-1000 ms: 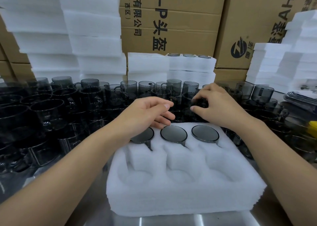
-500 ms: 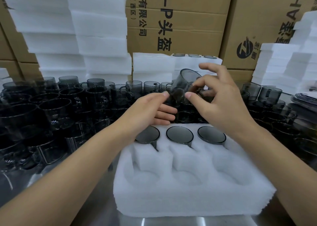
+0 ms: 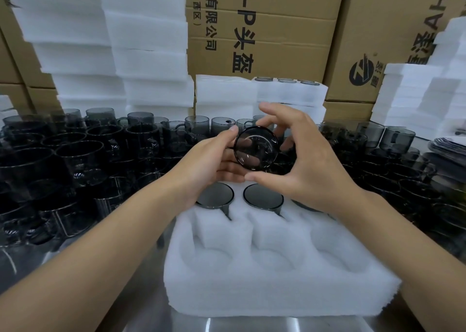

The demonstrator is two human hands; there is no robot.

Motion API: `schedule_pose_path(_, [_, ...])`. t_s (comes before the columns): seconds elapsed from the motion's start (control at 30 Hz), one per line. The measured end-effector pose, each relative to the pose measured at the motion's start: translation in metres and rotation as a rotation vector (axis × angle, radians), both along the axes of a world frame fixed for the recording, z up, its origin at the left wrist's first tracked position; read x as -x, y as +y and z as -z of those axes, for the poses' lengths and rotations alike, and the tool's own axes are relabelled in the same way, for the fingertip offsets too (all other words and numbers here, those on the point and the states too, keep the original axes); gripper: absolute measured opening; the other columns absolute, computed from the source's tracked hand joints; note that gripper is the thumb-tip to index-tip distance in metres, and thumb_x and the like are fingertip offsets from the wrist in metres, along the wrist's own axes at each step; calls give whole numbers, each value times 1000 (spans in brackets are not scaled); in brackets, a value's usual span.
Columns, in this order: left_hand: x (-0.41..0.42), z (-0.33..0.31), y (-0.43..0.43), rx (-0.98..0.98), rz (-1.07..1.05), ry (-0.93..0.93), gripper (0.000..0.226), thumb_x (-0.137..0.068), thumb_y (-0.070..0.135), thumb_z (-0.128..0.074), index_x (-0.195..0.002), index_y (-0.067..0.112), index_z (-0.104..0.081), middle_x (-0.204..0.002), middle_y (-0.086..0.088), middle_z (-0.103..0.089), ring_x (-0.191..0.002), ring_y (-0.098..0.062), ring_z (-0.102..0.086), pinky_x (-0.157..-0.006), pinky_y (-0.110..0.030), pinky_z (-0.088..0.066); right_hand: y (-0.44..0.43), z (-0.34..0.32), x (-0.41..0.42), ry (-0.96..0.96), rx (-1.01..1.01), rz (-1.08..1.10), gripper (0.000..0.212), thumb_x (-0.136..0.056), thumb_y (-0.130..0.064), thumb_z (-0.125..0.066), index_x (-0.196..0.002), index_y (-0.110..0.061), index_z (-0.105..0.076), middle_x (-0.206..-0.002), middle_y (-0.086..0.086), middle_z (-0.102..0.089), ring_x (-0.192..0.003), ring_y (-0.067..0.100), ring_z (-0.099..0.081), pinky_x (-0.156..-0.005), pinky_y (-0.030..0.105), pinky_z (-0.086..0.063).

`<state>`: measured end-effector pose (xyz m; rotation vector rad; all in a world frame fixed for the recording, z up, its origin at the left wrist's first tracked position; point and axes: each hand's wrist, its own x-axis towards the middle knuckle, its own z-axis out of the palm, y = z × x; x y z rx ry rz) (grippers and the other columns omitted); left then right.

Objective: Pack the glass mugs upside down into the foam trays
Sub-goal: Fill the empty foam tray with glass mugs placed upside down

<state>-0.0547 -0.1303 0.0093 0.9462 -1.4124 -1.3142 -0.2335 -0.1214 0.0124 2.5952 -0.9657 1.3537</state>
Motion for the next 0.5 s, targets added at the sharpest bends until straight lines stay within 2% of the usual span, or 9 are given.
schedule_pose_path(0.17, [-1,1,-1,6,11,15,36,-100,38,-40,-103,13,-66,-84,-6,-75,-71,-18,-67,-60,-23,-54,0,0,1,16,37,1,86,-65,-41,-79,-136,-40,-29,-115,-22,-46,-101,0,-42,-80,20,-39])
schedule_pose_path(0.4, [-2,1,0,50,23,18,43,-103,42,-30,-106,21,-67,-92,-10,-74,-75,-18,-71,-65,-25,-57,0,1,1,61,49,35,78,-68,-24,-69,-138,-31,-35,-116,-11,-45,-105,12,-43,-85,24,-41])
schedule_pose_path(0.5, [-2,2,-1,47,23,16,45,-102,45,-30,-109,19,-66,-91,-11,-74,-79,-22,-72,-64,-25,-56,2,1,1,38,6,33,76,-69,-24,-66,-138,-31,-35,-115,-12,-43,-108,9,-42,-92,18,-36])
